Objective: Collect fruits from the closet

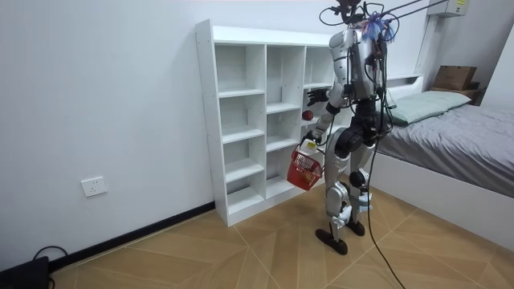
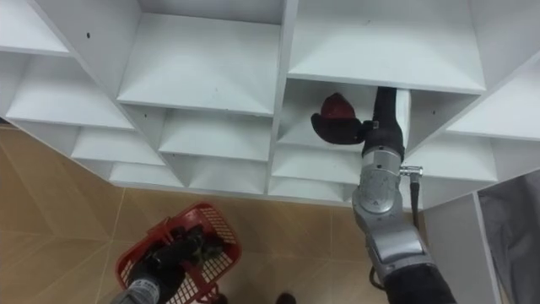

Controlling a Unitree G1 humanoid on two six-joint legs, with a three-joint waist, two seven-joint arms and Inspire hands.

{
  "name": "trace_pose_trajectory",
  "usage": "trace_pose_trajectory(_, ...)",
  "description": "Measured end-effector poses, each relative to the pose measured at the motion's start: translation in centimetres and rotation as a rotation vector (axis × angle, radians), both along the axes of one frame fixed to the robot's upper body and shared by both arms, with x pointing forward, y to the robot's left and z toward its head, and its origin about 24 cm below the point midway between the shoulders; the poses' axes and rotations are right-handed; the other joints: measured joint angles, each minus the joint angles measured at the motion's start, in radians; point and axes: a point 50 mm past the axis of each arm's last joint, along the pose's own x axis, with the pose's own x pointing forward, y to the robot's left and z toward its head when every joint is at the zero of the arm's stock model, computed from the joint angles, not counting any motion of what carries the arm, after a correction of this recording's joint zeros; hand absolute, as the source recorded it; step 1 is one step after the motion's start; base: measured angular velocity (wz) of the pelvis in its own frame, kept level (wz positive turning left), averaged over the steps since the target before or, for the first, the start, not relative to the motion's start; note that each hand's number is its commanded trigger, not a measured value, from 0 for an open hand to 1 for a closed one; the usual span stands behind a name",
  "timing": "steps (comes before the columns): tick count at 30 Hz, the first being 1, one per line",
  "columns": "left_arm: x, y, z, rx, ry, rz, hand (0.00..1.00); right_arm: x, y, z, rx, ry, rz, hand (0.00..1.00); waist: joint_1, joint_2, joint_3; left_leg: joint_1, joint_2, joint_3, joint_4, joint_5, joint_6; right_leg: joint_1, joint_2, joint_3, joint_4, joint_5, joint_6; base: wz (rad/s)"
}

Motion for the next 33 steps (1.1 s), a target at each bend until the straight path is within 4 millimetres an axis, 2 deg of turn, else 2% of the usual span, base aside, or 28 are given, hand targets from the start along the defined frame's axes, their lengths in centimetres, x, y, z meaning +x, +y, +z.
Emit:
trace_pose_trajectory(9,-0.2,0.0,-0.3,-0.003,0.023,0.001,1.0,0.3,-0.5,-0.9,-0.017,0.048,-0.035,0.0,0.015,0.0,0.0001,-0.003,0.001,0.001,0.001,0.0,0.0,-0.001,0.0,-0.004,0.001,0.0,0.0,0.0)
trace_pose_trajectory(18,-0.3,0.2,-0.7,-0.002,0.041,-0.013,1.0,-0.2,-1.5,-3.1,0.012,0.155,-0.074,0.0,0.042,0.0,0.0,-0.018,0.001,0.0,0.009,0.0,0.0,-0.009,-0.004,-0.025,0.005,0.0,0.0,0.04)
trace_pose_trajectory(22,-0.3,0.5,-0.8,0.007,0.053,-0.014,1.0,0.0,-1.9,-3.9,0.077,0.21,-0.08,0.0,0.054,0.001,0.0003,-0.022,0.002,0.0,0.009,0.0,0.0,-0.012,-0.005,-0.027,0.006,0.001,-0.001,0.0)
trace_pose_trajectory(27,-0.2,0.6,-0.7,0.004,0.053,-0.014,1.0,0.3,-2.1,-4.0,0.085,0.228,-0.07,0.0,0.055,0.004,0.0021,-0.025,0.002,-0.003,0.008,0.0,0.0,-0.013,-0.006,-0.033,0.004,0.001,-0.001,0.01)
trace_pose_trajectory(33,-0.2,0.5,-0.7,-0.008,0.044,-0.023,1.0,0.6,-3.7,-3.8,0.041,0.24,-0.107,0.0,0.072,0.007,0.0044,-0.028,0.001,-0.006,0.008,0.0,0.0,-0.014,-0.007,-0.037,0.003,0.001,-0.001,0.01)
